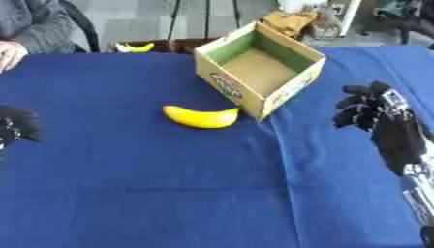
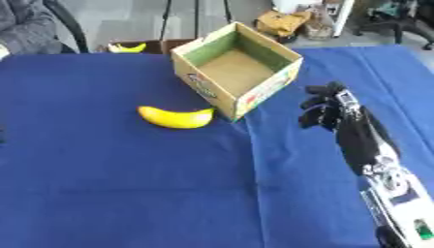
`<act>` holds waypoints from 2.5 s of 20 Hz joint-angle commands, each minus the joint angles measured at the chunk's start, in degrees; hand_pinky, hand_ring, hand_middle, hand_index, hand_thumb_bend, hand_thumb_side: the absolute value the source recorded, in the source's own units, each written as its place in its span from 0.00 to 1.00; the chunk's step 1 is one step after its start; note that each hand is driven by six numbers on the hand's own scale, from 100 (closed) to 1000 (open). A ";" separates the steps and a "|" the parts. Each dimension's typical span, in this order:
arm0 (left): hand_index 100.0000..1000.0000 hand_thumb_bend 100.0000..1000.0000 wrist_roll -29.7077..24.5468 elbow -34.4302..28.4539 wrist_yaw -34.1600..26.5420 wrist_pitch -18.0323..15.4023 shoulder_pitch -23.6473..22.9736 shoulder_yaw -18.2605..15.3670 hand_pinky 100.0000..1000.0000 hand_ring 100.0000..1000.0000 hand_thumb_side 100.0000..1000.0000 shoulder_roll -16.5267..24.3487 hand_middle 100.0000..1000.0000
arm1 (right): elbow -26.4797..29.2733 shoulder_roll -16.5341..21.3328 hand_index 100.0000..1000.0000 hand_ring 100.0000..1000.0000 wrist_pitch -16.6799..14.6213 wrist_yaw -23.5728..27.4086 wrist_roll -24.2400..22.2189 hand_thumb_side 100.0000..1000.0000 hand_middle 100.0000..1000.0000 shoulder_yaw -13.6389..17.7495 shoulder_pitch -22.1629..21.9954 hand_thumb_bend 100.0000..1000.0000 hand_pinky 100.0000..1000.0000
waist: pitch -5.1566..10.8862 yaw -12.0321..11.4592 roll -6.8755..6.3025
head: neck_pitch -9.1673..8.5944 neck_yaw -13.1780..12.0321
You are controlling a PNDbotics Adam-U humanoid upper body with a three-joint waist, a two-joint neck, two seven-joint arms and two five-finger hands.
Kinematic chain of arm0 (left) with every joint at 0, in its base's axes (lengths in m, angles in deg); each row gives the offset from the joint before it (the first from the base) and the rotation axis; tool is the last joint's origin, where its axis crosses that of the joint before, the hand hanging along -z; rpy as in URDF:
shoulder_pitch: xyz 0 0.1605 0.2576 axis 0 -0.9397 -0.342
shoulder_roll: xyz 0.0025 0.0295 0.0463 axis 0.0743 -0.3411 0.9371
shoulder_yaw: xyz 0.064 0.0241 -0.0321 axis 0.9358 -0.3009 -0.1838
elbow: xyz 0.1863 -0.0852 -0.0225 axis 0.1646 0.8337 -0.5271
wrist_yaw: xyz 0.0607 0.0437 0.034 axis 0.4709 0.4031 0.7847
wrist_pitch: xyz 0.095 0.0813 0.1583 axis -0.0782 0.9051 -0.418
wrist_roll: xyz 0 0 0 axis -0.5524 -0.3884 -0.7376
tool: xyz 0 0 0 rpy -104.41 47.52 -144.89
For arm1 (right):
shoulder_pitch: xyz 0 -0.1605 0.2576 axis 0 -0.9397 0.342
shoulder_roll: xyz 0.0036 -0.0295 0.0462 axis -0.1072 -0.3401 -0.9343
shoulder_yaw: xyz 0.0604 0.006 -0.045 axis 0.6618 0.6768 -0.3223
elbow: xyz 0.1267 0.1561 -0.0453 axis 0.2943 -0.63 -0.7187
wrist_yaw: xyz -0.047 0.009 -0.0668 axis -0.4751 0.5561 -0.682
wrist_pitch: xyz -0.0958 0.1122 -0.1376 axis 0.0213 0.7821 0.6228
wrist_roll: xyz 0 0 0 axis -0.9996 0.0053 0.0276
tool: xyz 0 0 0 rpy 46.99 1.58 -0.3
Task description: Pick up objects on the table and place them in the box.
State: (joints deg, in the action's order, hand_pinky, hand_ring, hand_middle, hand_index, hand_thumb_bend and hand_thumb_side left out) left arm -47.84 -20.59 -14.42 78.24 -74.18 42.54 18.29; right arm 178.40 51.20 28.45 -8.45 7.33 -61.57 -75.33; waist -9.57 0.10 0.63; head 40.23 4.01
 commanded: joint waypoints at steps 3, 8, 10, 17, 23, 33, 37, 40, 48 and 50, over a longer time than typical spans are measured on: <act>0.60 0.00 -3.50 1.70 5.04 -1.89 3.23 1.71 0.48 0.56 1.00 6.00 0.56 | 1.19 0.97 0.79 0.51 -0.12 0.20 -0.45 1.00 0.55 -0.01 0.52 0.00 0.53 | 0.71 0.43 -0.08 | 0.07 -0.46; 0.64 0.00 -6.61 5.25 13.10 -4.35 7.72 3.98 0.52 0.59 0.97 10.37 0.59 | 1.16 0.89 0.79 0.51 -0.08 0.31 -0.66 1.00 0.55 -0.22 0.50 0.00 0.53 | 0.90 0.96 -0.02 | 0.22 -0.80; 0.65 0.00 -7.34 7.08 16.81 -5.55 10.16 5.35 0.54 0.61 0.90 11.63 0.60 | 1.22 0.86 0.79 0.51 -0.08 0.40 -0.83 1.00 0.55 -0.35 0.58 0.00 0.53 | 1.01 1.24 0.07 | 0.28 -0.99; 0.71 0.07 -8.70 14.21 28.79 -10.28 19.11 10.04 0.61 0.68 0.65 12.75 0.66 | 1.44 0.84 0.79 0.51 -0.01 0.71 -1.53 1.00 0.55 -0.95 0.89 0.00 0.53 | 1.24 2.71 0.24 | 0.54 -2.10; 0.73 0.08 -7.44 21.92 38.79 -12.96 26.05 13.18 0.63 0.68 0.58 10.26 0.66 | 1.63 1.09 0.79 0.51 0.07 0.81 -2.14 1.00 0.55 -1.51 1.37 0.00 0.53 | 1.06 4.59 -0.11 | 0.64 -3.12; 0.72 0.30 -4.28 33.68 50.90 -15.85 32.45 14.87 0.62 0.67 0.53 4.46 0.65 | 1.98 1.60 0.79 0.52 0.14 1.08 -2.91 1.00 0.55 -2.19 2.31 0.00 0.53 | 0.71 8.40 -0.71 | 0.66 -4.66; 0.73 0.38 -4.22 37.17 54.53 -17.27 33.90 14.69 0.63 0.67 0.51 3.07 0.65 | 2.18 1.72 0.79 0.52 0.12 1.13 -3.21 1.00 0.55 -2.40 2.79 0.00 0.53 | 0.39 9.98 -0.89 | 0.42 -5.11; 0.72 0.39 -3.78 38.86 56.18 -17.88 34.62 14.45 0.63 0.67 0.52 2.45 0.65 | 2.34 1.83 0.79 0.52 0.13 1.15 -3.39 1.00 0.55 -2.51 3.02 0.00 0.53 | 0.11 11.01 -1.03 | 0.28 -5.44; 0.72 0.37 -2.92 40.98 58.17 -18.59 35.78 14.12 0.63 0.66 0.52 1.23 0.63 | 2.56 1.93 0.79 0.52 0.15 0.97 -3.53 1.00 0.55 -2.63 3.35 0.00 0.53 | -0.67 12.80 -1.32 | 0.01 -6.26; 0.72 0.37 -2.97 41.52 58.53 -18.58 35.94 14.04 0.63 0.66 0.52 0.86 0.63 | 2.61 1.95 0.79 0.52 0.12 0.90 -3.50 1.00 0.55 -2.62 3.39 0.00 0.53 | -0.85 13.04 -1.32 | -0.07 -6.51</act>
State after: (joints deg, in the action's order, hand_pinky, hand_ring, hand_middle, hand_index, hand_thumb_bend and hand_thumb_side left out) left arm -50.91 21.24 43.81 59.84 -39.63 57.16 18.76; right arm 179.65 51.76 28.70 -7.66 3.97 -64.37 -72.73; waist -11.15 13.12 -0.87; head 40.69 -2.23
